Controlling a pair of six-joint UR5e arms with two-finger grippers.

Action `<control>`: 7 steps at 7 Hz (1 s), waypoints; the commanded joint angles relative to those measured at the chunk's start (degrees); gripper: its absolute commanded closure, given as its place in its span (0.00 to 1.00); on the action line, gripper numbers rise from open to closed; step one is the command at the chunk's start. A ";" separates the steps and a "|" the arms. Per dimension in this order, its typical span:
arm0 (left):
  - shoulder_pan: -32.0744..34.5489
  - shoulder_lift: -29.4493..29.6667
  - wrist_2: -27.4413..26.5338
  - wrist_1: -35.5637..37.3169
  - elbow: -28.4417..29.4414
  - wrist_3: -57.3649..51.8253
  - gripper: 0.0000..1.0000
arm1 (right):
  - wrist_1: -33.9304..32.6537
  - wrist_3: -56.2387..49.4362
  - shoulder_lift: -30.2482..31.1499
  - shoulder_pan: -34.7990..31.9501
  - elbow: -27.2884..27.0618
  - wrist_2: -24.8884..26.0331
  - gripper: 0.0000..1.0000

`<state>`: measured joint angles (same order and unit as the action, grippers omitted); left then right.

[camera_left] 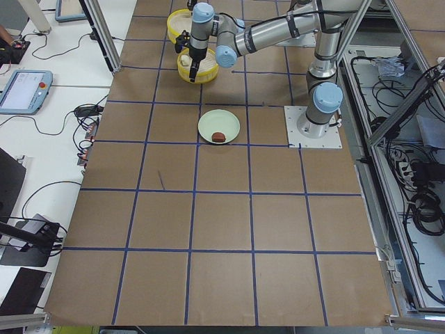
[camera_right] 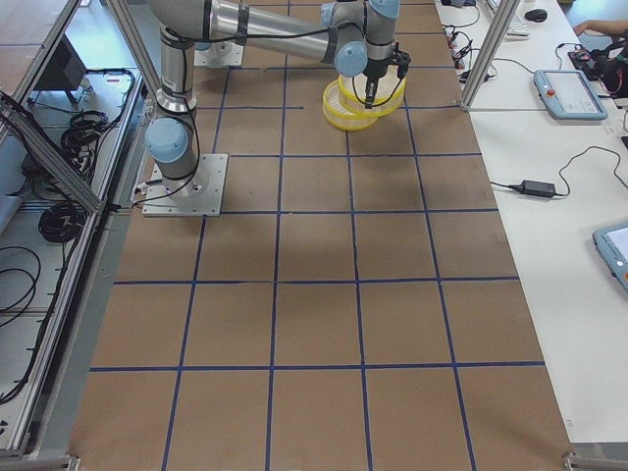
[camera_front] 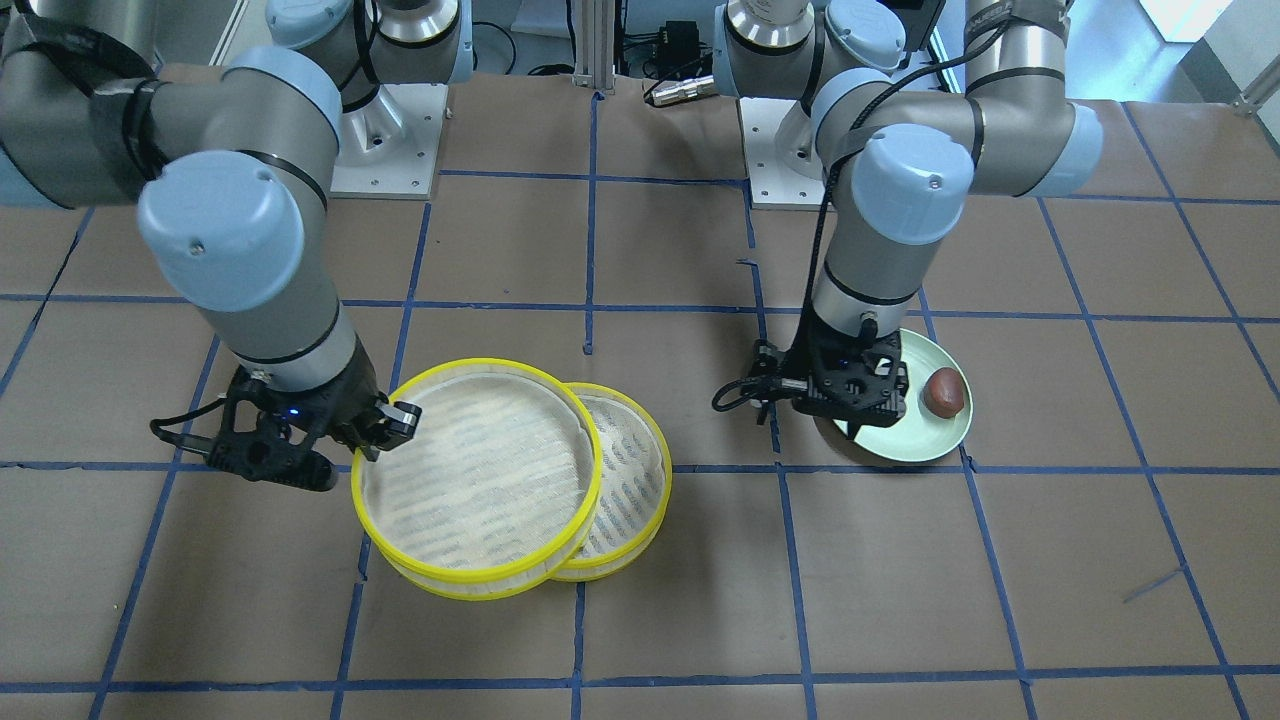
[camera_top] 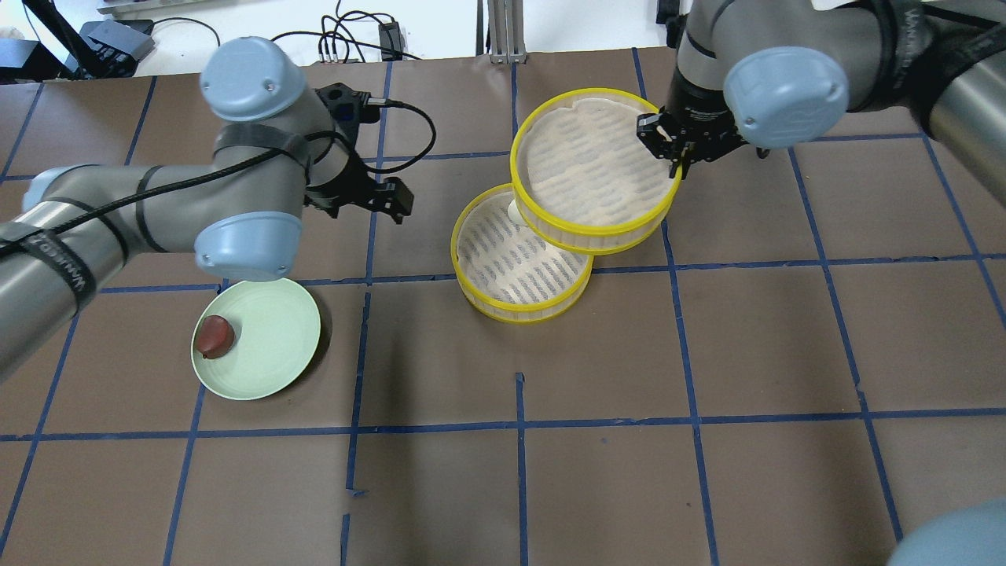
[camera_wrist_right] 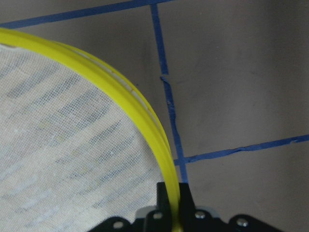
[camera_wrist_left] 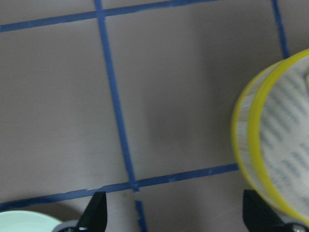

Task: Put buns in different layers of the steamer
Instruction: 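Stack top tier onto bottom tier while left gripper moves to the plate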

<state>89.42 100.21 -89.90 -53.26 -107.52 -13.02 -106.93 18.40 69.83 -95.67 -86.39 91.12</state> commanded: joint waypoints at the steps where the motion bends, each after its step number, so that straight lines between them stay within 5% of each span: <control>1: -10.17 -1.59 -1.07 -0.79 -4.78 -13.29 0.00 | -0.47 8.82 -4.17 -5.99 1.49 -0.24 0.93; 4: -25.21 -1.07 -3.09 -0.79 -11.38 -28.94 0.00 | 0.49 7.45 -3.83 -6.37 -0.35 0.38 0.93; 7: -26.58 1.64 -2.66 -4.02 -11.74 -23.32 0.00 | -0.29 8.41 -3.03 -6.72 -3.42 0.29 0.93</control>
<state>63.20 100.53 -92.91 -55.07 -119.00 -39.77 -106.65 26.36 66.64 -102.08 -88.57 91.43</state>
